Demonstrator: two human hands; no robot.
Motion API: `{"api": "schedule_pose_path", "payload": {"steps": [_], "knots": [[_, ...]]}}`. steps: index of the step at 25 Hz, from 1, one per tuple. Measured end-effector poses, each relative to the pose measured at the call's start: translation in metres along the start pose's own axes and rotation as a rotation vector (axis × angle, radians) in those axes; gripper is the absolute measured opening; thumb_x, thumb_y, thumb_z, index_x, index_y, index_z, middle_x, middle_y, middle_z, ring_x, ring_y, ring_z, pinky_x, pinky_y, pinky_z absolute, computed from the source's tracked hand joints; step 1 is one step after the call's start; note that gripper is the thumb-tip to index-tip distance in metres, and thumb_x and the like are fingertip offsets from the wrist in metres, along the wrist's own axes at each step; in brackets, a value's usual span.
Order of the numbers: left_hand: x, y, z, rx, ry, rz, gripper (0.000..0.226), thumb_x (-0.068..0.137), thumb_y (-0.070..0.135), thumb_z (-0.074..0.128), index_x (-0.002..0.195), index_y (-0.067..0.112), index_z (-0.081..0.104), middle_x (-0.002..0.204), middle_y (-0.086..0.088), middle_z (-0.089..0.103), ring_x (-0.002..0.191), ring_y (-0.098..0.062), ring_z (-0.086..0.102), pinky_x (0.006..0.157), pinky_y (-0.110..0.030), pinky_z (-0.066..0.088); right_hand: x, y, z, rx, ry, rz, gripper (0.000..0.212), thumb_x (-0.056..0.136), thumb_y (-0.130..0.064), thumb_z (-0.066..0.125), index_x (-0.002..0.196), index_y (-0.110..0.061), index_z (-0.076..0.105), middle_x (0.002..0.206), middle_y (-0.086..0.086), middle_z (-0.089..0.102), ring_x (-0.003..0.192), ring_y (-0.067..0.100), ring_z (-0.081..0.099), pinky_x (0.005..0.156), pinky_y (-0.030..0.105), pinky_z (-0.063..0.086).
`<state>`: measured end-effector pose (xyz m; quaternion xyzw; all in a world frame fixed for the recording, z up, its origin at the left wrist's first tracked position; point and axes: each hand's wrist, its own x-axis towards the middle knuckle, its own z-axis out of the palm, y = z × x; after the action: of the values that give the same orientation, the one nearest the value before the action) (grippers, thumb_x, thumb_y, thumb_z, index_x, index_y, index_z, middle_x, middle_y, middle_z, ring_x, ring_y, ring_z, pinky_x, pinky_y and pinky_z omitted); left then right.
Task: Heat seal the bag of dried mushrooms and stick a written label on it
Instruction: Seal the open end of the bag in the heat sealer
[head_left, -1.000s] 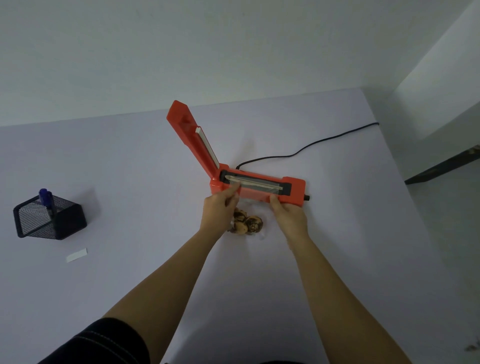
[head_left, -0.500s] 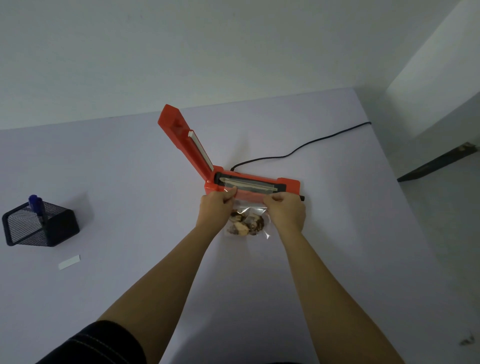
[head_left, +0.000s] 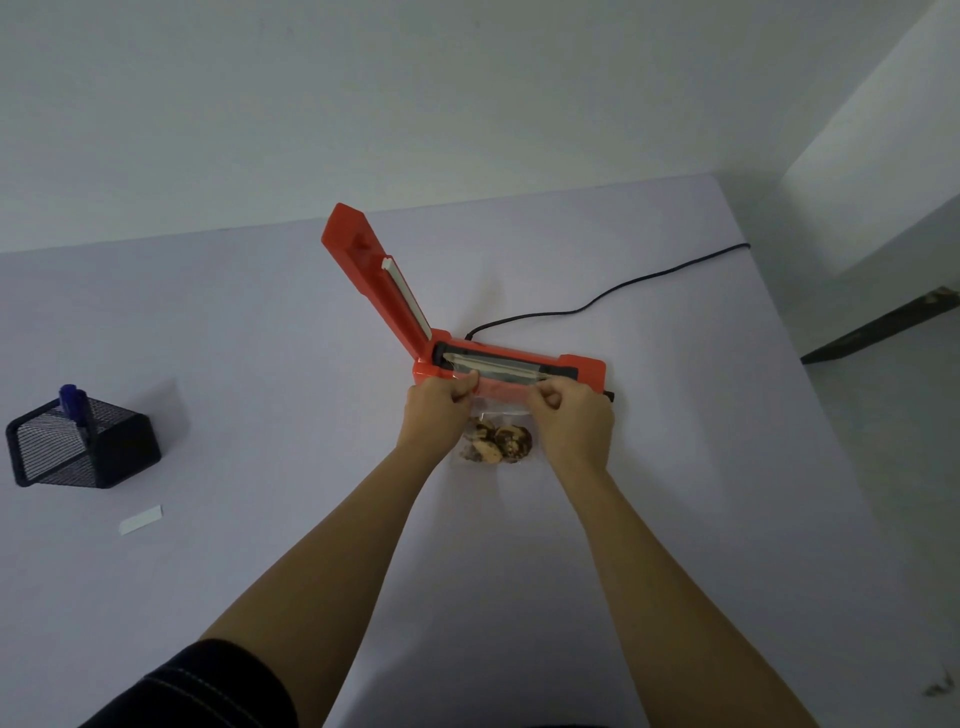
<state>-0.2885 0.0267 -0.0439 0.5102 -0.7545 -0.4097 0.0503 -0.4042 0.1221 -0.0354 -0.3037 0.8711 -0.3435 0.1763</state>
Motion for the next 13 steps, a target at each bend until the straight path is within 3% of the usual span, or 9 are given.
{"api": "schedule_pose_path", "payload": {"steps": [2,8,13], "knots": [[0.001,0.001,-0.001,-0.012,0.000,-0.004,0.027,0.096,0.018,0.048,0.115,0.014,0.067,0.084,0.003,0.063,0.060,-0.008,0.051,0.053,-0.009,0.038,0.001,-0.002,-0.001,0.014,0.000,-0.022,0.014,0.085,-0.016,0.060,0.078,-0.009,0.070,0.053,-0.015,0.049,0.045,-0.001,0.044,0.044,0.014,0.029],[-0.001,0.001,-0.005,-0.032,-0.023,-0.004,0.029,0.095,0.014,0.049,0.118,0.017,0.065,0.090,0.000,0.065,0.060,-0.007,0.048,0.059,-0.013,0.039,0.010,0.009,-0.005,0.253,-0.120,0.228,0.014,0.082,-0.026,0.066,0.087,-0.012,0.066,0.077,-0.002,0.066,0.066,0.007,0.059,0.054,0.012,0.040],[-0.003,0.001,-0.006,-0.070,-0.032,-0.006,0.028,0.095,0.016,0.050,0.120,0.017,0.064,0.091,0.002,0.063,0.073,-0.016,0.057,0.066,-0.018,0.047,0.013,0.009,-0.005,0.236,-0.059,0.070,0.018,0.086,-0.025,0.064,0.093,-0.010,0.071,0.081,0.003,0.071,0.072,0.015,0.066,0.064,0.025,0.054]]}}
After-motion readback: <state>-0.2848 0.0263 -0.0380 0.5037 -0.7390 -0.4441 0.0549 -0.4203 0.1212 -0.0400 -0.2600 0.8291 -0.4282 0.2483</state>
